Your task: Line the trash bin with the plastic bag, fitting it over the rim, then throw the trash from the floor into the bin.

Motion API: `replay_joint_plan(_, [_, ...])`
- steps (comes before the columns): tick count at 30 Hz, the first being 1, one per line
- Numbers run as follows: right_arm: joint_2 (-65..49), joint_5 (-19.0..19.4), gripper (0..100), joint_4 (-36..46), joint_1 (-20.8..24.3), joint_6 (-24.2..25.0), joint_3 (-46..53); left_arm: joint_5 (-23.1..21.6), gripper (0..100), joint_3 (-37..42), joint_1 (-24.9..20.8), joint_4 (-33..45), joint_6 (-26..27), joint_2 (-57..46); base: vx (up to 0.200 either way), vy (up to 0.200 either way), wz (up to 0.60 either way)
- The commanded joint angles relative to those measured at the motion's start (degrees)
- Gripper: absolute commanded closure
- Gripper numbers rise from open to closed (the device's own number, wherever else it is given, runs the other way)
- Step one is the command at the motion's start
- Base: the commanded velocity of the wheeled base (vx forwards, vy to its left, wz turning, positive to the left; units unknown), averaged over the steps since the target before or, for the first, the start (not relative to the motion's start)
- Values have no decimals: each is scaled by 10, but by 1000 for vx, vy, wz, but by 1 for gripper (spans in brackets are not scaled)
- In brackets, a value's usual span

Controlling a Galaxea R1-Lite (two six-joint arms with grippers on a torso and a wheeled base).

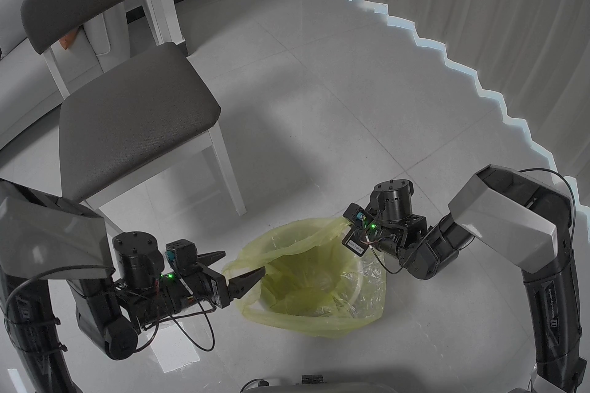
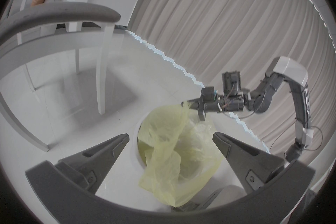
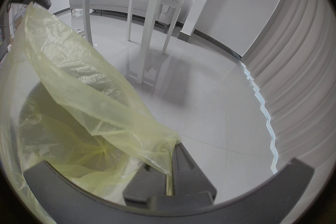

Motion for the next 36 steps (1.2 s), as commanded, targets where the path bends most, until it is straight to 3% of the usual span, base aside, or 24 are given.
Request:
replay_joint_plan(1, [-8, -9, 100, 0, 0, 0, 8, 1, 0, -24, -6, -10, 28, 76, 0, 0, 0])
replay_joint_plan(13, [-9, -10, 100, 0, 0, 1, 13, 2, 0, -101, 12, -10, 29, 130, 0, 0, 0])
replay_joint_plan(14, [-9, -10, 100, 0, -1, 2, 13, 2, 100, -106, 15, -10, 29, 132, 0, 0, 0])
replay_joint_plan(36, [47, -54, 100, 0, -17, 39, -64, 7, 100, -249, 46, 68, -25, 176, 0, 0, 0])
